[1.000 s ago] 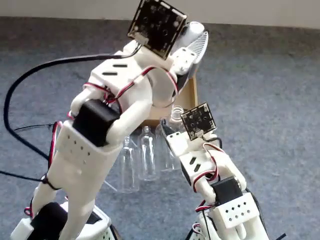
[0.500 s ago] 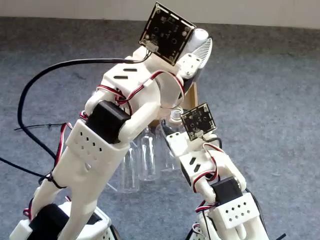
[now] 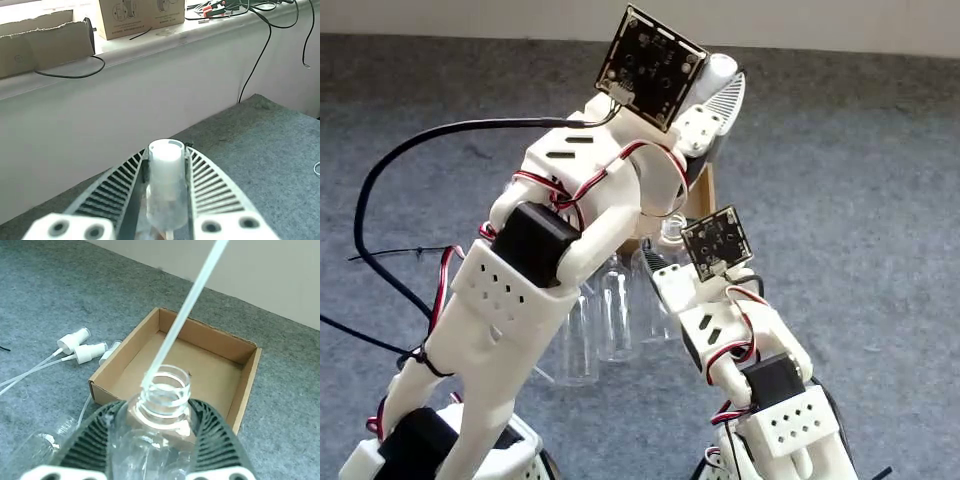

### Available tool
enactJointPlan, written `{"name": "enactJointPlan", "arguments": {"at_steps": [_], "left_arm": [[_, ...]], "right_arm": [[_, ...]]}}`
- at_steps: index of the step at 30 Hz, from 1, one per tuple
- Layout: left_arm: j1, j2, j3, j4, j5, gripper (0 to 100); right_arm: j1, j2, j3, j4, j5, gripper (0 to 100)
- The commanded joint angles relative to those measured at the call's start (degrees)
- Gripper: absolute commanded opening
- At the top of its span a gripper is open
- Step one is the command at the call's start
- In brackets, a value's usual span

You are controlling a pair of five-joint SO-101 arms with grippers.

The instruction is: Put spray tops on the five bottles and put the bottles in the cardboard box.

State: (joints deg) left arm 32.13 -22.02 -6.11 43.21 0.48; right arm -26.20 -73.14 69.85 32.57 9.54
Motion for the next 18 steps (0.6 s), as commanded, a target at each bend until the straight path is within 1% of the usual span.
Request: {"name": "enactJointPlan", "arguments": {"at_steps": [1,6,14,18], "left_arm": [[-0.31,-1.54,-0.31,-1.49,0.35,0],[-0.22,-1.54,-0.92,-1.76,0.35,0],[-0.31,-1.36,-0.31,-5.19,0.35,0],[-0.48,-1.45,0.31,-5.27,0.35,0]], "right_arm": [[-0.40,-1.01,-0.75,-1.19,-0.70,0.3],[-0.40,-1.01,-0.75,-1.19,-0.70,0.3],[-0.40,-1.01,-0.75,-1.19,-0.70,0.3],[-0.40,-1.01,-0.75,-1.19,-0.70,0.3]]}}
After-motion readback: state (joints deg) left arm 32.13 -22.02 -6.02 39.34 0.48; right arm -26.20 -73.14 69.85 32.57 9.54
